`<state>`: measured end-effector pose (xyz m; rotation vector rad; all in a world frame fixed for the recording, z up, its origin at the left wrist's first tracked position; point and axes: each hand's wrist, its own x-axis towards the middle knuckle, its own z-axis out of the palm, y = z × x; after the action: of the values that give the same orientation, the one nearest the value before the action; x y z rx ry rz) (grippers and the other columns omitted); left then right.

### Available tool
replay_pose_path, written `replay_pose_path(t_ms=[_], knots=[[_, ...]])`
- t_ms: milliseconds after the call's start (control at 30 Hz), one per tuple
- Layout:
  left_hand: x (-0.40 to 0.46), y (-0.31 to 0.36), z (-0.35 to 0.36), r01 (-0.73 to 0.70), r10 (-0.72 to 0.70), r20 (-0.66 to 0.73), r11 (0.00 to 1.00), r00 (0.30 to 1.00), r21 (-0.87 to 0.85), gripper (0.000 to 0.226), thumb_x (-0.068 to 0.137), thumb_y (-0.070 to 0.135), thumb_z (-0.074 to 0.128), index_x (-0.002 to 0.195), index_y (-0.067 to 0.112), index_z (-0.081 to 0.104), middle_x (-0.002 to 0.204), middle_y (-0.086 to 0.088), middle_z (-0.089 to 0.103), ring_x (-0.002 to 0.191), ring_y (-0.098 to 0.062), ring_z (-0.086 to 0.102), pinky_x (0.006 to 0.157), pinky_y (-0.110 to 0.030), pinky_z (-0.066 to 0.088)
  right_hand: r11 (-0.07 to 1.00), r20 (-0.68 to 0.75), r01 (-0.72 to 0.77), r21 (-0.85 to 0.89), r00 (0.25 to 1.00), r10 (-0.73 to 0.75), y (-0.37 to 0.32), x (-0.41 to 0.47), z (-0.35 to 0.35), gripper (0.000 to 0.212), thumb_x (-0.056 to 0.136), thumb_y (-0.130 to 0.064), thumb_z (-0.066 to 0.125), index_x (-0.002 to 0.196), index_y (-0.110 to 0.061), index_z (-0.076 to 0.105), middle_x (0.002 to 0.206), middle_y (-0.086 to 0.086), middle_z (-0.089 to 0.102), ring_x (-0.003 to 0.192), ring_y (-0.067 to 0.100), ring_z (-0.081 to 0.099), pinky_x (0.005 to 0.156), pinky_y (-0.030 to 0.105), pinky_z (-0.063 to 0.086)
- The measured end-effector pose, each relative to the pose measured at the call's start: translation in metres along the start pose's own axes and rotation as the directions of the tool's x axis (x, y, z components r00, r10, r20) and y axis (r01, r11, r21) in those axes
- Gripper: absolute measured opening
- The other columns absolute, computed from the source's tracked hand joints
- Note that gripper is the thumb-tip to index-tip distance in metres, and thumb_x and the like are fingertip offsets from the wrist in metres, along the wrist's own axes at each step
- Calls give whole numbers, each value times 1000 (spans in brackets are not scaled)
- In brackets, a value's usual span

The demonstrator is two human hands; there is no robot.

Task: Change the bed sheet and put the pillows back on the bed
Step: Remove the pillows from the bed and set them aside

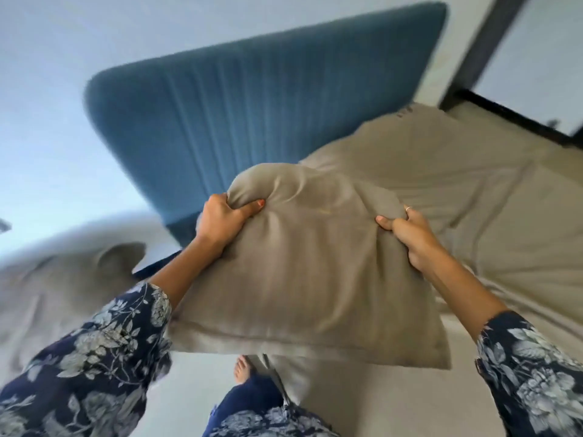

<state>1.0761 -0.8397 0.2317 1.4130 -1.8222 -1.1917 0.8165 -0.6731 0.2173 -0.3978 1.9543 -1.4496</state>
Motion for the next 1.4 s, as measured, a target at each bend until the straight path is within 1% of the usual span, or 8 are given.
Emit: replay_pose_path(t_ms=[100, 267, 567, 733, 1100, 1233, 1333, 1400], knots=[[-35, -30, -67, 47, -64, -192, 995, 979, -92, 42, 73, 39, 81, 75, 0, 63, 74, -12, 68, 71, -26, 63, 69, -42, 51, 993, 147, 84, -86, 987, -71, -27, -16, 67, 37, 86, -3, 65, 120, -14, 56, 108, 4, 64, 74, 3, 57, 62, 17, 46], [-102, -77, -177, 42, -122, -491, 984, 862, -170, 26, 73, 35, 81, 69, 12, 68, 67, 6, 67, 59, 4, 58, 63, -28, 49, 962, 432, 239, -134, 888, -161, -62, -65, 196, 50, 84, -2, 68, 132, -11, 54, 114, 3, 65, 87, 11, 62, 62, 12, 46], [-228, -152, -315, 52, -185, -869, 982, 460, -182, 27, 79, 33, 76, 65, 14, 65, 62, 3, 67, 60, -6, 59, 62, -38, 52, 903, 825, 427, -35, 523, -215, -81, -191, 410, 47, 84, 1, 66, 128, -16, 59, 104, -2, 69, 86, 8, 65, 78, 16, 51], [-251, -184, -360, 76, -144, -972, 988, 187, -132, 32, 81, 35, 73, 72, 6, 64, 68, -7, 67, 69, -20, 64, 65, -44, 52, 873, 931, 488, 15, 310, -190, -89, -238, 521, 41, 83, 2, 65, 121, -14, 62, 101, -2, 69, 83, 8, 65, 77, 19, 52], [-156, -245, -391, 188, -271, -935, 930, -230, -316, 33, 85, 41, 69, 74, 10, 61, 71, -1, 65, 70, -16, 61, 63, -33, 44, 795, 994, 598, 99, -101, -47, -95, -234, 755, 51, 86, 1, 64, 132, -19, 55, 109, -3, 67, 87, 2, 64, 82, 11, 50], [-89, -271, -350, 176, -449, -867, 856, -217, -487, 30, 84, 45, 67, 85, 15, 65, 81, 5, 69, 78, -5, 64, 68, -27, 48, 657, 980, 751, 64, -171, 99, -66, -185, 835, 56, 84, -11, 70, 135, -23, 52, 121, -3, 65, 105, 10, 63, 102, 29, 46], [-51, -318, -316, 401, -765, -642, 574, -49, -714, 58, 83, 60, 59, 109, 8, 63, 105, -6, 70, 99, -21, 66, 80, -34, 52, 348, 977, 937, 41, -111, 183, -21, -140, 871, 65, 85, -28, 67, 143, -38, 39, 135, -1, 54, 125, 20, 51, 110, 34, 35], [-32, -338, -300, 442, -928, -342, 371, 147, -817, 92, 83, 66, 54, 149, 9, 27, 140, -8, 52, 127, -25, 51, 103, -36, 44, 188, 935, 982, 33, -97, 342, 20, -114, 873, 62, 90, -33, 62, 146, -37, 33, 150, 6, 38, 135, 26, 40, 112, 35, 29]])
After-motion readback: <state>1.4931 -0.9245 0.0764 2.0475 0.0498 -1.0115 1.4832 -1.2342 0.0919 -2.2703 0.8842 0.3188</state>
